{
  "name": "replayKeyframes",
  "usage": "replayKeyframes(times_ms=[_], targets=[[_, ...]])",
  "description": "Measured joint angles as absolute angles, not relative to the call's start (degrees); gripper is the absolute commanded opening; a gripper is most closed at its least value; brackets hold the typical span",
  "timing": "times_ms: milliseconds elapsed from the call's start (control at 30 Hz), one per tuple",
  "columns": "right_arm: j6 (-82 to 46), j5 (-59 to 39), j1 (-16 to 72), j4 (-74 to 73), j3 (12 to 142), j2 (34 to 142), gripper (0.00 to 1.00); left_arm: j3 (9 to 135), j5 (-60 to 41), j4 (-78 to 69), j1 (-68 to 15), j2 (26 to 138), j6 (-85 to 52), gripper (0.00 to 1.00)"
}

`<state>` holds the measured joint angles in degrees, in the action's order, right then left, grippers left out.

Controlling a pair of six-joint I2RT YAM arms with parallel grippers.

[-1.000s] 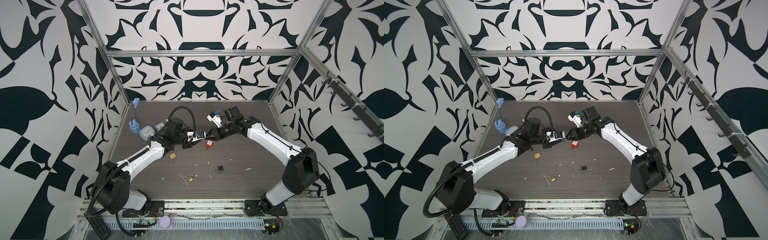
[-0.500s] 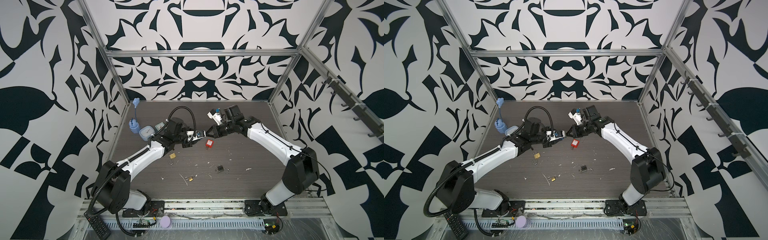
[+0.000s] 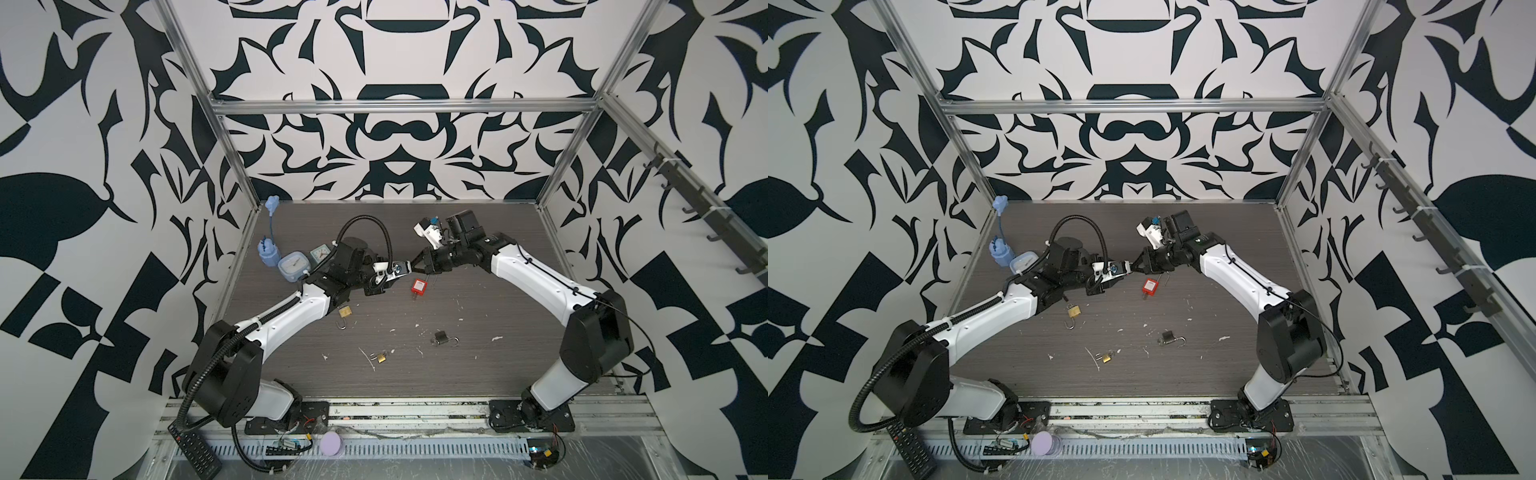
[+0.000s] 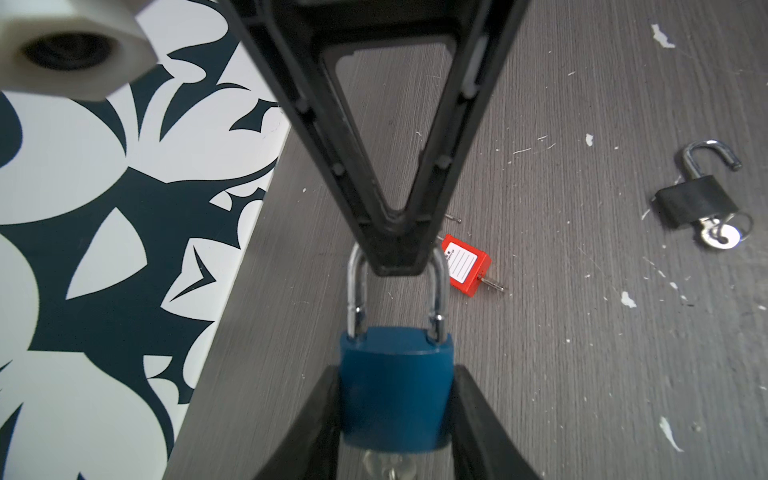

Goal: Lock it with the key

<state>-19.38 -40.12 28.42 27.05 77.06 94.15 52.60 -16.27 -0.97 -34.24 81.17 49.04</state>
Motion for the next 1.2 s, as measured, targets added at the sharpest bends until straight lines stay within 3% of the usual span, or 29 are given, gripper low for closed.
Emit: replayKeyframes(times_ms=[1200], targets=[[-21.5,-42.6,28.5,15.5,71.8,98.0,0.00,53.3,-17.2,1.2,-33.2,84.8,37.9,0.00]])
